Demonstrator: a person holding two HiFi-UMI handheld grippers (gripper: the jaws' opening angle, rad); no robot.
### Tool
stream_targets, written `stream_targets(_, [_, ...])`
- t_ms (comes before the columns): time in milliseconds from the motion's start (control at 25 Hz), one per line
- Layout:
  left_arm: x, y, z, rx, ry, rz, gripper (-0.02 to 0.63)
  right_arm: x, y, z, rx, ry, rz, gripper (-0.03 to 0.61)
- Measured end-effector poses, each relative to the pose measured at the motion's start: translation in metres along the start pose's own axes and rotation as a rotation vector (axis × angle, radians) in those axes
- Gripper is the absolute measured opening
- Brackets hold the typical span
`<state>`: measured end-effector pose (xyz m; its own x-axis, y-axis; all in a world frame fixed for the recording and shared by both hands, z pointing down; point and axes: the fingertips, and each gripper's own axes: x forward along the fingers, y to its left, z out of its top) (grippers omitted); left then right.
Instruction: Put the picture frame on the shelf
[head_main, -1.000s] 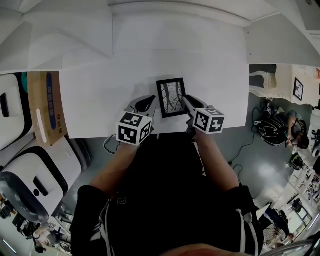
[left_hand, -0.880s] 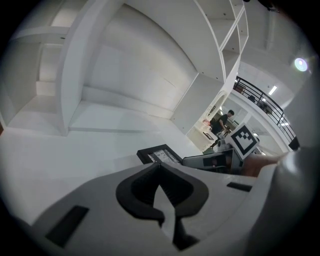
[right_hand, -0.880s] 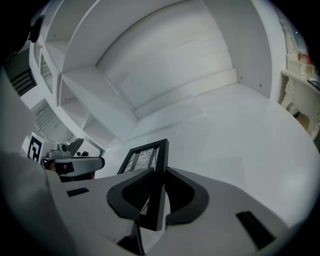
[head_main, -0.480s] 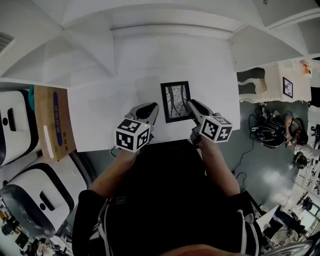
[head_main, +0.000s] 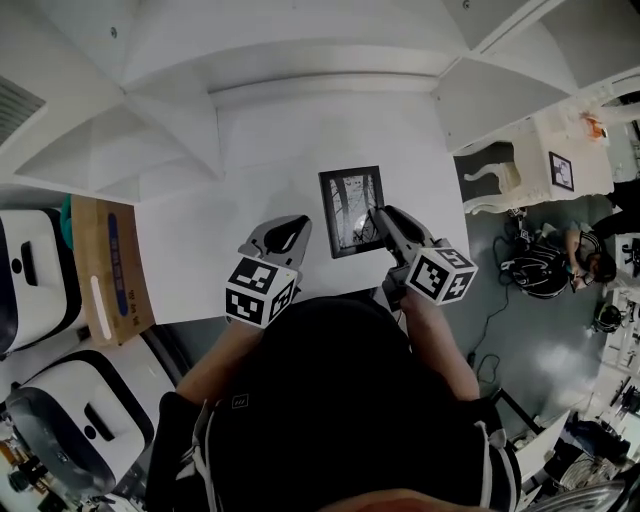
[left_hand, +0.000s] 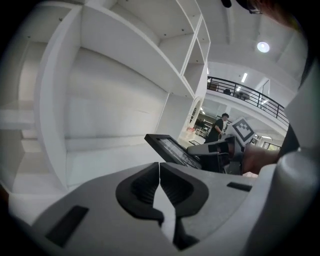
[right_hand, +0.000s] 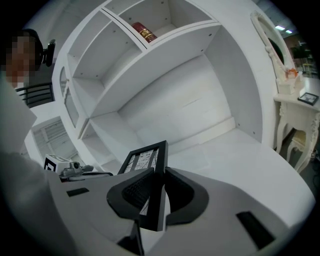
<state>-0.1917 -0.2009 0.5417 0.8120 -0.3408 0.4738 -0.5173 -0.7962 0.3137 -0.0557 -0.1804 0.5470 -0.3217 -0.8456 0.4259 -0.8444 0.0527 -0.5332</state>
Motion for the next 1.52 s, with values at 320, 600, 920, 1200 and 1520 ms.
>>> stream_targets(320, [0.017, -0.041, 0.017, 0.026, -0.032, 0.01, 0.008, -0.032, -0.02, 0.019, 0.001, -0.046, 0.035, 0.078])
stream_targets(600, [0.039, -0.08, 0.028, 0.025, -0.049, 0.034, 0.008, -0.061, -0.048, 0.036, 0.02, -0.068, 0.082, 0.078])
stream_targets(920, [0.05, -0.129, 0.051, 0.01, -0.105, 0.018, 0.008, -0.105, -0.065, 0.075, 0.019, -0.151, 0.144, 0.077])
stream_targets(1200, [0.06, -0.174, 0.083, 0.037, -0.163, -0.026, 0.009, -0.14, -0.077, 0.116, -0.003, -0.235, 0.182, 0.077])
stream_targets(1520, [0.052, -0.194, 0.11, 0.132, -0.218, -0.052, 0.009, -0.162, -0.062, 0.139, -0.031, -0.316, 0.207, 0.077])
